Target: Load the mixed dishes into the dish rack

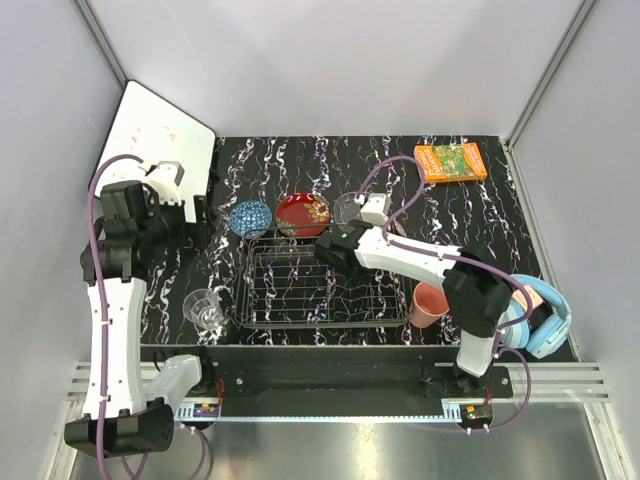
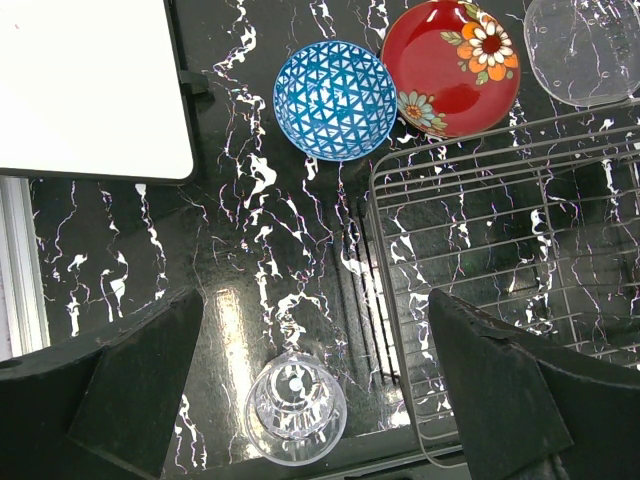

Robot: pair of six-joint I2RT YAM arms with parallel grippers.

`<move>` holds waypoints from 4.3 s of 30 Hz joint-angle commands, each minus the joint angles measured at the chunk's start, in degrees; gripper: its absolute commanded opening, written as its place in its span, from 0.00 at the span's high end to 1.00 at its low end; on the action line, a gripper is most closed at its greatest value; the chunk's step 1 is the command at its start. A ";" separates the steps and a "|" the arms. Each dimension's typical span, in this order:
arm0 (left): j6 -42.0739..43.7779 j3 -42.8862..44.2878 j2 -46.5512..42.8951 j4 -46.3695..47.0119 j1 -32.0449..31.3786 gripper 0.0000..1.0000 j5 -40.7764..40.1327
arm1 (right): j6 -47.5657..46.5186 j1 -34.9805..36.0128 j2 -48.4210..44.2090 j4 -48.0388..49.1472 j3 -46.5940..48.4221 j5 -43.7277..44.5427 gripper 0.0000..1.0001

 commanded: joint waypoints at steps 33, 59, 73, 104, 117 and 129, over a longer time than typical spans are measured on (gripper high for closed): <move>0.22 -2.84 -0.69 3.35 0.24 0.01 1.06 | -18.69 7.17 1.35 -8.15 26.75 -5.68 0.23; 1.27 -7.67 -1.57 6.16 0.24 0.01 1.68 | -47.26 -6.98 39.93 24.17 71.86 -72.67 0.31; 1.36 -8.29 -1.74 6.78 0.24 0.01 2.12 | -43.92 -9.70 46.26 29.35 73.19 -81.73 0.31; 1.53 -8.73 -0.95 8.27 0.24 0.01 3.79 | -41.90 -9.53 51.98 35.34 71.07 -88.50 0.52; 2.06 -8.47 -1.30 8.62 0.24 0.01 3.44 | -41.64 -9.00 52.59 35.51 70.90 -88.24 0.79; 2.68 -8.64 -1.57 8.62 0.24 0.01 2.03 | -44.27 -9.00 48.56 34.81 70.63 -81.39 1.00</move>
